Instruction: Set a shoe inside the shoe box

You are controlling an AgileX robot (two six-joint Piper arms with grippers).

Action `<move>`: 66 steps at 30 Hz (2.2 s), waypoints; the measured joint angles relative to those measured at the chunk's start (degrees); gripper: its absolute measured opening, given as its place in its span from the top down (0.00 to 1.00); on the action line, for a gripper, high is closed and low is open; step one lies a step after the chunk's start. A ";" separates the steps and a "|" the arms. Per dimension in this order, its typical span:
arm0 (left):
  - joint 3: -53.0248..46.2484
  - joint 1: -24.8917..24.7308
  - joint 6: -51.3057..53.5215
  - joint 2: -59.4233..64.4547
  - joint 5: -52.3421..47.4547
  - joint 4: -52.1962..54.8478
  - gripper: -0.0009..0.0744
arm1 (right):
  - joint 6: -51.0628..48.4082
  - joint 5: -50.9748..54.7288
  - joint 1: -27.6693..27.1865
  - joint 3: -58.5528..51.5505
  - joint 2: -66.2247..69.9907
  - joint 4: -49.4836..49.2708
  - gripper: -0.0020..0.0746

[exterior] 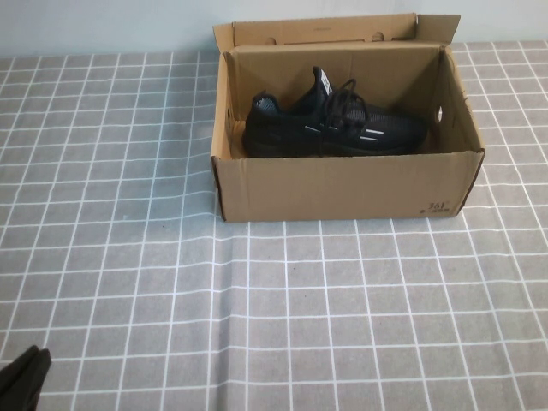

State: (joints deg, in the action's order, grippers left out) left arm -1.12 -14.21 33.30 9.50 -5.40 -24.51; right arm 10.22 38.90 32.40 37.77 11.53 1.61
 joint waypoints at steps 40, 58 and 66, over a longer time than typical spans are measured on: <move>-0.36 0.00 -0.46 0.00 -2.05 -0.65 0.99 | -0.21 -41.29 -23.59 -34.33 -5.12 3.54 0.99; -0.36 0.00 -0.46 0.00 -2.07 -0.65 0.99 | -0.21 -40.27 -24.69 -39.22 -12.01 -0.57 0.99; -0.36 0.00 -0.46 0.00 -2.07 -0.65 0.99 | -13.90 -30.85 -24.73 -39.22 -12.01 -11.02 0.99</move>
State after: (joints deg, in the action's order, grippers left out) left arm -1.48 -14.21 32.83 9.50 -7.47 -25.16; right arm -3.68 8.05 7.67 -1.45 -0.49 -9.41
